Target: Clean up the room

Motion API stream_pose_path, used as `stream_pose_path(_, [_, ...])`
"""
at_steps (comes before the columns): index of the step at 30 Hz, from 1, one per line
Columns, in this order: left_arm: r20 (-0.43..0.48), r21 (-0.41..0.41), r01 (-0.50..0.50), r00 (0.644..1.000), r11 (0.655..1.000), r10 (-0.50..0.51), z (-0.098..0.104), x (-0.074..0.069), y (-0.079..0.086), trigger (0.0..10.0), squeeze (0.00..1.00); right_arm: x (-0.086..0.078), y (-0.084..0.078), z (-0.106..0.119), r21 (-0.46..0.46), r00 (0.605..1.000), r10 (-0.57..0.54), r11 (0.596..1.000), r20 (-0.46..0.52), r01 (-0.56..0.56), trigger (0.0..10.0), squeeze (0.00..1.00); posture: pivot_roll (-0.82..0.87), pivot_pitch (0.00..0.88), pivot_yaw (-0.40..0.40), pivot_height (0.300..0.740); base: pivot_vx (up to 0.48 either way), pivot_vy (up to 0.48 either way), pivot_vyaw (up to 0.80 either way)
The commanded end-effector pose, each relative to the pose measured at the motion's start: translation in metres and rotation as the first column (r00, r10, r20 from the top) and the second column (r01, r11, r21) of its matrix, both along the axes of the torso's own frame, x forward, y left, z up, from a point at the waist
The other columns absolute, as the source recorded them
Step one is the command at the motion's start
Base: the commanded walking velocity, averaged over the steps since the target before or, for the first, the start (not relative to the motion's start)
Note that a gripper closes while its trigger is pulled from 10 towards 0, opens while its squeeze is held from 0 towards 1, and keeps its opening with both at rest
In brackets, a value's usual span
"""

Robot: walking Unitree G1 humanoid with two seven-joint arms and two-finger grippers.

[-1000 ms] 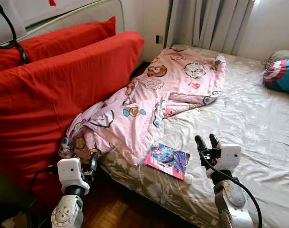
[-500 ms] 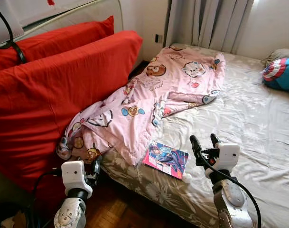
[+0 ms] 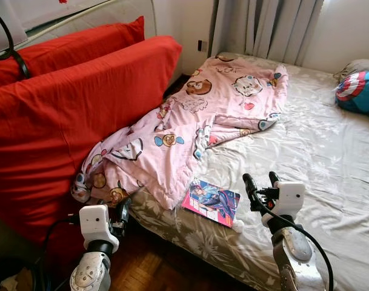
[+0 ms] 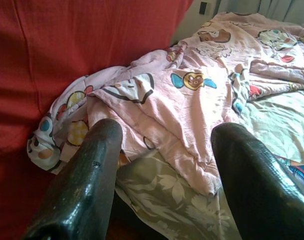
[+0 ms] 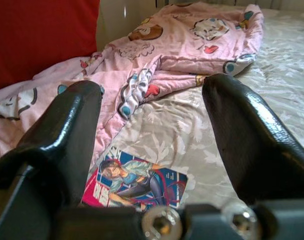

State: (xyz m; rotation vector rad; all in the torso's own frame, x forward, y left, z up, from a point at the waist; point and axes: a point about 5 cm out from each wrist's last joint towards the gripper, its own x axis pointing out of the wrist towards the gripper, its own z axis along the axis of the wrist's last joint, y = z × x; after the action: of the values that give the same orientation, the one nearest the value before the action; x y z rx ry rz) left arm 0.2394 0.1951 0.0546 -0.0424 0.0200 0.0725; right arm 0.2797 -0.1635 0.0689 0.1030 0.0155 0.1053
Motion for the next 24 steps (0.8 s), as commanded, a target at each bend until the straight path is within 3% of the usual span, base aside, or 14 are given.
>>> stream_pose_path(1, [0.000, -0.001, -0.012, 1.000, 1.000, 0.012, 0.0022, -0.0009, 0.0025, 10.0, 0.00, -0.0002, 0.0005, -0.0001, -0.007, 1.000, 0.005, 1.000, 0.000, -0.005, 10.0, 0.00, -0.17, 0.116, -0.018, 0.710, 0.000, 0.000, 0.00])
stream_pose_path(7, [-0.002, 0.001, -0.012, 1.000, 1.000, 0.012, 0.0022, -0.0006, 0.0023, 10.0, 0.00, -0.0026, -0.0011, 0.0008, 0.038, 1.000, -0.009, 0.999, 0.005, 0.009, 10.0, 0.00, -0.17, 0.124, -0.020, 0.710, 0.000, 0.000, 0.00])
stream_pose_path(13, [-0.001, -0.002, -0.013, 1.000, 1.000, 0.013, 0.0024, -0.0002, 0.0018, 10.0, 0.00, -0.0011, 0.0001, -0.0044, 0.011, 0.999, -0.004, 1.000, -0.043, 0.004, 10.0, 0.00, -0.18, 0.126, -0.022, 0.695, 0.000, 0.000, 0.00])
stream_pose_path(16, [-0.001, -0.007, -0.013, 1.000, 1.000, 0.013, 0.0021, 0.0005, -0.0006, 10.0, 0.00, -0.0008, 0.0012, -0.0033, 0.017, 0.999, 0.003, 1.000, -0.037, -0.002, 10.0, 0.00, -0.17, 0.125, -0.023, 0.675, 0.000, 0.000, 0.00])
stream_pose_path(24, [-0.001, -0.006, -0.019, 1.000, 1.000, 0.019, 0.0025, 0.0011, 0.0000, 10.0, 0.00, -0.0026, 0.0008, -0.0028, 0.029, 1.000, 0.004, 1.000, -0.023, -0.004, 10.0, 0.00, -0.17, 0.123, -0.025, 0.675, 0.000, 0.000, 0.00])
